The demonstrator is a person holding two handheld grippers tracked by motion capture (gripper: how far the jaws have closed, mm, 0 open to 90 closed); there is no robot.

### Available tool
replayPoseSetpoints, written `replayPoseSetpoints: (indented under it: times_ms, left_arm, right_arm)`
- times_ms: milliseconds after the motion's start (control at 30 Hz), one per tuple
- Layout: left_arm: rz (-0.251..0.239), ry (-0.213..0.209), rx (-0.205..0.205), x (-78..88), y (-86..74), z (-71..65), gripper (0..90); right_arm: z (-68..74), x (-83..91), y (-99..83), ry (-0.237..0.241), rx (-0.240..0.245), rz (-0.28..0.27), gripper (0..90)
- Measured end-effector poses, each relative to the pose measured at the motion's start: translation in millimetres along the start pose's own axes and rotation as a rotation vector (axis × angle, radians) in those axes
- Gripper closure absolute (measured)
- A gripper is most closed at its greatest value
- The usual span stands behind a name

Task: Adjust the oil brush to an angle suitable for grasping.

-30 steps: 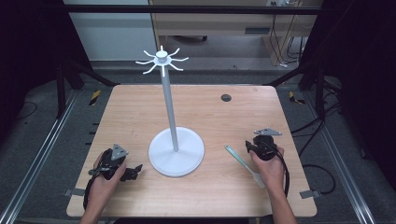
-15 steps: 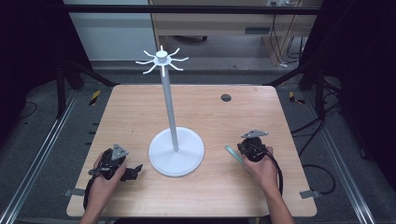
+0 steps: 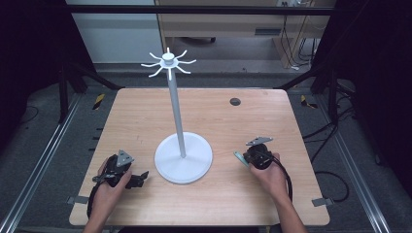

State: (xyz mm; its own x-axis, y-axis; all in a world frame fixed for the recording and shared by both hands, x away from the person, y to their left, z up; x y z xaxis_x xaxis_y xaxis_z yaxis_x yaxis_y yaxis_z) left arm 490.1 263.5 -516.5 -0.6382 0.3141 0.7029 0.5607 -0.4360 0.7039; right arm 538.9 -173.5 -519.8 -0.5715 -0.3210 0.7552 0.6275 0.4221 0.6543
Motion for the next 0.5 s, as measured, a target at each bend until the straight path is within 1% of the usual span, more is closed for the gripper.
replayPoseSetpoints:
  times_ms: [33,67,100,133,167,200,267,333,367,400,433,467,500]
  left_arm:
    - [0.0,0.0,0.0,0.1,0.0,0.1,3.5]
    - [-0.001,0.0,0.001,0.0,0.0,0.1,3.5]
    - [0.0,0.0,0.001,0.0,-0.1,0.2,3.5]
    - [0.001,0.0,0.001,0.0,-0.1,0.3,3.5]
    - [0.001,0.0,0.0,0.0,-0.2,0.4,3.5]
    - [0.001,-0.001,0.001,-0.1,-0.1,0.4,3.5]
    - [0.0,-0.001,0.0,-0.2,-0.2,0.1,3.5]
    - [0.0,-0.002,0.0,0.1,-0.3,0.2,3.5]
    - [-0.001,0.0,0.001,0.3,-0.3,0.4,3.5]
    - [-0.003,0.0,0.002,0.7,-0.4,0.6,3.5]
    - [-0.003,0.002,0.003,1.1,-0.5,0.8,3.4]
    - [-0.001,0.002,0.001,1.5,-0.8,1.0,3.5]
    - [-0.002,0.003,0.004,1.6,-1.0,1.0,3.5]
  right_arm:
    - [2.4,0.1,-0.4,0.028,0.0,-0.003,90.0]
    - [4.1,0.5,-0.4,0.042,0.001,-0.002,90.0]
    - [4.1,0.5,-0.4,0.042,0.001,-0.002,90.0]
    - [5.9,0.7,-0.4,0.067,0.001,-0.002,90.0]
    - [10.8,1.6,-0.8,0.101,0.001,0.002,90.0]
    - [10.8,1.6,-0.8,0.101,0.001,0.002,90.0]
    - [15.9,2.6,-1.1,0.13,0.015,0.003,90.0]
    - [18.7,3.7,-2.0,0.142,0.038,0.006,90.0]
    - [19.9,4.3,-1.8,0.142,0.04,0.006,90.0]
    - [19.4,5.4,-1.3,0.13,0.054,0.006,90.0]
    - [19.3,7.2,-0.3,0.12,0.056,0.002,90.0]
    - [19.0,9.9,0.8,0.118,0.067,0.001,90.0]
    - [19.0,16.1,2.3,0.115,0.074,0.004,90.0]
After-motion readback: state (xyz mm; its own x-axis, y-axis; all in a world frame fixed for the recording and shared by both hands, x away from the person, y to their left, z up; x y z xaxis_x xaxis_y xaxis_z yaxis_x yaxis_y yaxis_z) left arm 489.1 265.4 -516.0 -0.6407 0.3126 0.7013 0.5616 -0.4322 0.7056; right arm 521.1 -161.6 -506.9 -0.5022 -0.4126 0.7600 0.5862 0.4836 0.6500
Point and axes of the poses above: each handheld gripper's, and its own axes: x roughly backward along the jaws, y roughly out of its top, z roughly to its left, the point moved 4 cm from there along -x, roughly forward along the jaws, and after that the axes turned 1 degree about x, right-handed, at the moved point
